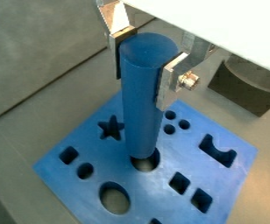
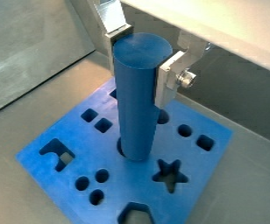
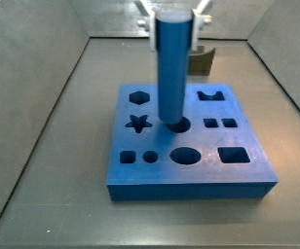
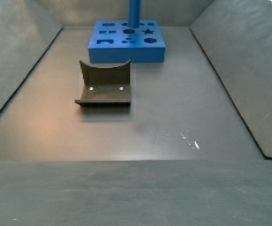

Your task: Insert the round object.

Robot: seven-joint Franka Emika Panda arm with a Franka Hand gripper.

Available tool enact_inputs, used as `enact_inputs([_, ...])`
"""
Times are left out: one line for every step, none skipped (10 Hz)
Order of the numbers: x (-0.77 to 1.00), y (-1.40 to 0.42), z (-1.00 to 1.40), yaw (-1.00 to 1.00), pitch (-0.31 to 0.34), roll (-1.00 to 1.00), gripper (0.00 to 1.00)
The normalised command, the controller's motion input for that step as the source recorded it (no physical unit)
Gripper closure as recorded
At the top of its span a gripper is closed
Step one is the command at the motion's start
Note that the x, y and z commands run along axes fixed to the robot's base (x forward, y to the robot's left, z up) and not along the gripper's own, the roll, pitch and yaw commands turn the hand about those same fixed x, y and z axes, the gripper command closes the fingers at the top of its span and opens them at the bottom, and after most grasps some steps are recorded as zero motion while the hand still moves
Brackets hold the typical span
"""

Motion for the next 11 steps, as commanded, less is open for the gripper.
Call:
enact_inputs([0.07,0.0,0.0,-0.03,0.0,0.0,1.0])
enact_inputs([0.01,0.0,-0.05,0.0,0.0,0.0,1.0])
enact_inputs([0.0,-0.09,-0.43,0.0,-0.124,0.0,1.0])
enact_inputs([0.1,-0.16,-0.34,0.0,0.0,0.19,1.0])
enact_inputs([0.16,-0.13,-0.08,0.0,0.106,0.28,1.0])
enact_inputs([0.17,0.0,-0.03,0.0,0.106,0.17,1.0])
enact_inputs([0.19,0.0,-0.1,0.0,0.073,0.16,1.0])
enact_inputs([0.2,0.0,-0.17,0.0,0.023,0.12,1.0])
enact_inputs([0.22,0.0,-0.19,0.0,0.003,0.08,1.0])
enact_inputs([0.2,0.0,-0.21,0.0,0.0,0.07,1.0])
enact_inputs([0.19,-0.02,-0.23,0.0,0.0,0.03,1.0])
